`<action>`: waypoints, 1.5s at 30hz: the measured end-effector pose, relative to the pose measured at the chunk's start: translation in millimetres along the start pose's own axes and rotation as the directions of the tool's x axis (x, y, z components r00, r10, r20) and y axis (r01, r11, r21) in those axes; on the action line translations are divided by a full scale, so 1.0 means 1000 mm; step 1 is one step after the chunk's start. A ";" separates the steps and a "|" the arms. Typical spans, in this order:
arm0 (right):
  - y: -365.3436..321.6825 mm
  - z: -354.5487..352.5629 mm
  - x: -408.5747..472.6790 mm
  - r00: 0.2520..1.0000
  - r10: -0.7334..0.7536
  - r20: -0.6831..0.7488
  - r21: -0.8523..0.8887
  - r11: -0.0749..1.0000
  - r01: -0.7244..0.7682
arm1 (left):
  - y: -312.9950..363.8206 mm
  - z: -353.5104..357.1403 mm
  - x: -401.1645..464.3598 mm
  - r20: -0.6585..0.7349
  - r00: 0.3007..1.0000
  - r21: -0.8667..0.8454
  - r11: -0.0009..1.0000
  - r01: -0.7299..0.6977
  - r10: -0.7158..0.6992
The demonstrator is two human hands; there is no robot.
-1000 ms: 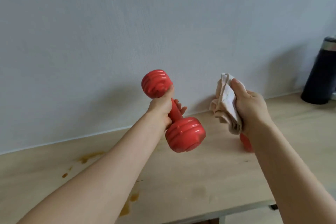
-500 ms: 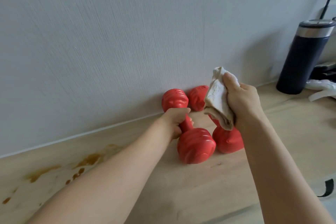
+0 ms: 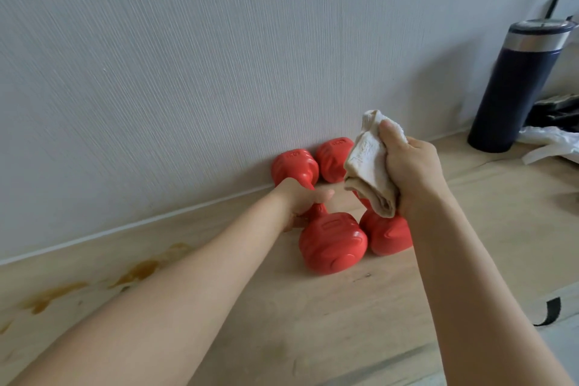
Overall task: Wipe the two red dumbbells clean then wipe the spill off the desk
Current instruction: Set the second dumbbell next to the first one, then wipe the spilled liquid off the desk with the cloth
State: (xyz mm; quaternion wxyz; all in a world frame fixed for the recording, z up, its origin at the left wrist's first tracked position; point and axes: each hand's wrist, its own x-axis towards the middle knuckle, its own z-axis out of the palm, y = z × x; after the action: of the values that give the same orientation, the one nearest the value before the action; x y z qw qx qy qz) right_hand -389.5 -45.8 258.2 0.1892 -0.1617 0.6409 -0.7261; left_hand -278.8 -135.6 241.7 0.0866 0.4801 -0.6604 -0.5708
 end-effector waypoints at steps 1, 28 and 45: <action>0.000 -0.001 0.000 1.000 0.000 -0.003 0.003 1.000 0.000 | -0.004 -0.002 -0.001 -0.001 1.000 -0.007 1.000 -0.028 0.028; 0.023 0.078 -0.146 0.806 -0.065 0.589 -0.304 0.906 0.295 | -0.113 -0.113 -0.100 -0.396 0.918 -0.341 0.924 -0.171 0.024; 0.068 0.093 -0.140 0.941 -0.037 0.335 -0.697 0.663 0.274 | -0.157 -0.075 -0.091 0.127 0.888 0.825 0.450 -0.342 0.441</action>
State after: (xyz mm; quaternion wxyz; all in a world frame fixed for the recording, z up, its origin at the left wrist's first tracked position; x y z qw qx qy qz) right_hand -217.7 -66.7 204.0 0.1373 -0.3842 0.8262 -0.3885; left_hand -97.3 -101.9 174.4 0.0137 0.3268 -0.9362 -0.1288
